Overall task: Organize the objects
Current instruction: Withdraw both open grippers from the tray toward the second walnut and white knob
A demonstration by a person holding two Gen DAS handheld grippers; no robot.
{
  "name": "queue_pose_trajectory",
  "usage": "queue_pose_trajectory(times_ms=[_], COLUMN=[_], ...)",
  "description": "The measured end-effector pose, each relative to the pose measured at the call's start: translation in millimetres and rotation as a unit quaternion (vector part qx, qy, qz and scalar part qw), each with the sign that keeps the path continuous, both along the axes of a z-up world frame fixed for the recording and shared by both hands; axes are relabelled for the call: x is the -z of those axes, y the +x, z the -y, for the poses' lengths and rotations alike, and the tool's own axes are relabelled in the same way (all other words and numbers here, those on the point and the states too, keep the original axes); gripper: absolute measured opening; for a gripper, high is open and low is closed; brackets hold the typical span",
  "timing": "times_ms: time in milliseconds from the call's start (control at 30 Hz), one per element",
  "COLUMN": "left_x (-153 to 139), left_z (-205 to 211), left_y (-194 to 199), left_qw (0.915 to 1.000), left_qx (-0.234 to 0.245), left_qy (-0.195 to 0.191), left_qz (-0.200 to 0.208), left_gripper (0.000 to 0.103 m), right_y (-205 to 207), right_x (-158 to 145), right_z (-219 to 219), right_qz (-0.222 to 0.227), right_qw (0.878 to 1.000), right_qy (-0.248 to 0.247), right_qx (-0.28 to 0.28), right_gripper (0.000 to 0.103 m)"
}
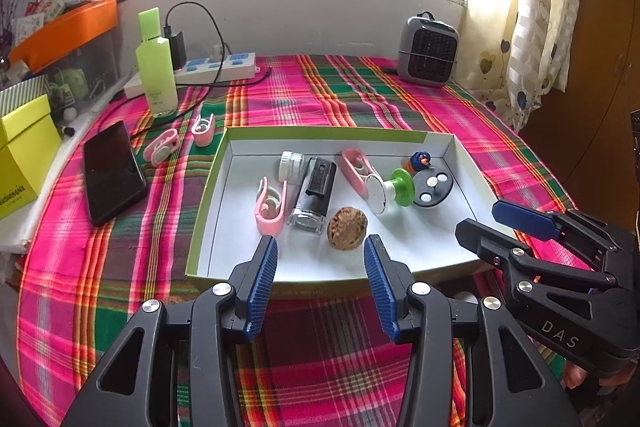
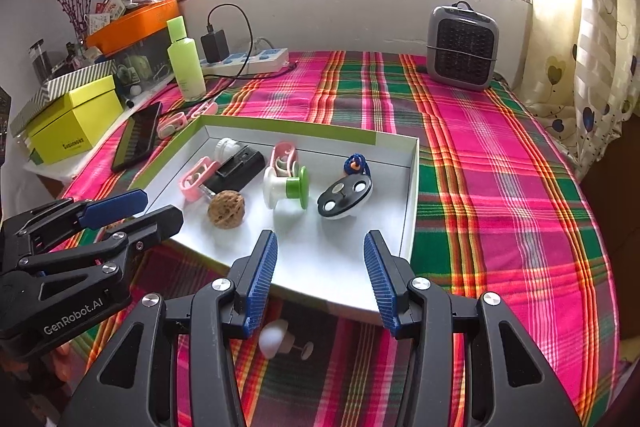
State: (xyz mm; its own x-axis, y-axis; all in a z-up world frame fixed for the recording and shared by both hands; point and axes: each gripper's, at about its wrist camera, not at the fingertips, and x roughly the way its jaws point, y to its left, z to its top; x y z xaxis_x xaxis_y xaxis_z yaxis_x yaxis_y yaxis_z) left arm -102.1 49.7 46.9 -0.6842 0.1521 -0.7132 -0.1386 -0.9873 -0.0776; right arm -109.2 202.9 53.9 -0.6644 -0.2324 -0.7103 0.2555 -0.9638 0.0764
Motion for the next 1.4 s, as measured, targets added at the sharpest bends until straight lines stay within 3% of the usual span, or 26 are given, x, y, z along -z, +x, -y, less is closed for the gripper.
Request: queue_pose_trajectory(times_ms=[867, 1400], left_x=[3.0, 18.4], left_z=[29.4, 58.2], left_y=[34.2, 37.1], left_qw=[0.9995, 0.9975], left_qx=[-0.024, -0.049], left_qy=[0.02, 0.048], left_qz=[0.0, 0.018], left_gripper=[0.044, 0.048], right_y=[41.4, 38.9], right_x=[15.6, 36.3], right_z=[-5.0, 5.7], right_qz=[0.013, 0.043], right_qw=[1.0, 0.999], right_qy=[-0.016, -0.013], right_qx=[0.002, -0.005], right_gripper=[0.047, 0.047])
